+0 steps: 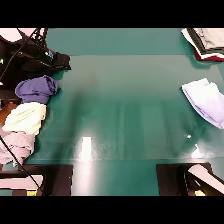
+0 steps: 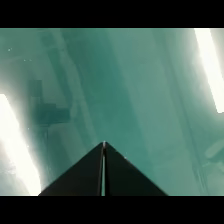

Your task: Fold the shirts.

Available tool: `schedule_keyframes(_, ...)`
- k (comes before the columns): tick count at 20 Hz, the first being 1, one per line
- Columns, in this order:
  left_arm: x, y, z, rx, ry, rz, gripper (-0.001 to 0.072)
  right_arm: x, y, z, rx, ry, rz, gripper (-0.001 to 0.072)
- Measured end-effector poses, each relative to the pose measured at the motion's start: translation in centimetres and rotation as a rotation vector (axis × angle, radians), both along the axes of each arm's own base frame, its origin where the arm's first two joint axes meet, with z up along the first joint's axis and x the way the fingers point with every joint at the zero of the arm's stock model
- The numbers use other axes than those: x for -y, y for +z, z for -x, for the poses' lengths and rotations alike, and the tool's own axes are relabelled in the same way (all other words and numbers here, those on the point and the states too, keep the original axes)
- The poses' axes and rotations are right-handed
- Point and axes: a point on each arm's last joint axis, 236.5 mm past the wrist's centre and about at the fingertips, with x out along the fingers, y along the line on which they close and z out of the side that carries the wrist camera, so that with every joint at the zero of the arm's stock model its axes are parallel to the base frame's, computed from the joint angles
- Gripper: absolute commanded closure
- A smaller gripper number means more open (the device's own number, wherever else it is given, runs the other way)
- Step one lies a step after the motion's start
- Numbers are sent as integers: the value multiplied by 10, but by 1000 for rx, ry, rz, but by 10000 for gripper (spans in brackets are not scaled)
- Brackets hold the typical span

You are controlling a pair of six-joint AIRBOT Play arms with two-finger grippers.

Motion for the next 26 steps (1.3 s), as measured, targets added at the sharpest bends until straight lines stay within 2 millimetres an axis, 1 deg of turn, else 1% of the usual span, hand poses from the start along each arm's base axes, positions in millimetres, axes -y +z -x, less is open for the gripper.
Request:
schedule_keyframes(2,0,0,0,-2,0,-2,683,14,0,25,-132,2,35,242)
schedule_keyframes(4,0,-1,2,-8,-6,-4,683,29,9,42,-205,-31,61,244)
schedule_keyframes(5,0,-2,3,-13,-9,-6,683,32,15,45,-217,-45,64,245)
schedule_keyframes(6,0,-2,4,-14,-12,-8,682,32,22,42,-205,-52,57,256)
schedule_keyframes(7,0,-2,4,-15,-14,-9,682,28,27,35,-189,-47,46,285)
schedule_keyframes(8,0,-2,4,-14,-15,-9,682,18,33,23,-161,-28,17,285)
schedule_keyframes(9,0,-2,4,-13,-17,-10,682,1,37,8,-131,10,-24,285)
schedule_keyframes(10,0,-2,4,-13,-20,-12,682,-21,41,-6,-113,64,-67,287)
schedule_keyframes(11,0,-3,5,-15,-22,-13,683,-42,44,-19,-100,121,-104,344)
schedule_keyframes(12,0,-3,6,-17,-25,-14,682,-67,47,-32,-93,192,-135,560)
schedule_keyframes(13,0,-3,7,-22,-27,-14,683,-90,48,-42,-95,259,-159,687)
schedule_keyframes(15,1,-3,7,-22,-28,-12,682,-136,51,-58,-100,394,-188,687)
schedule_keyframes(16,1,-3,6,-19,-27,-11,682,-160,52,-64,-107,465,-200,687)
schedule_keyframes(18,1,-2,4,-10,-24,-8,682,-200,53,-72,-117,588,-205,687)
schedule_keyframes(20,2,0,2,3,-21,-4,683,-235,54,-74,-128,691,-209,687)
schedule_keyframes(23,2,2,-2,17,-15,-1,682,-271,55,-74,-136,802,-207,687)
schedule_keyframes(26,2,2,-3,23,-13,1,682,-293,55,-72,-143,867,-205,687)
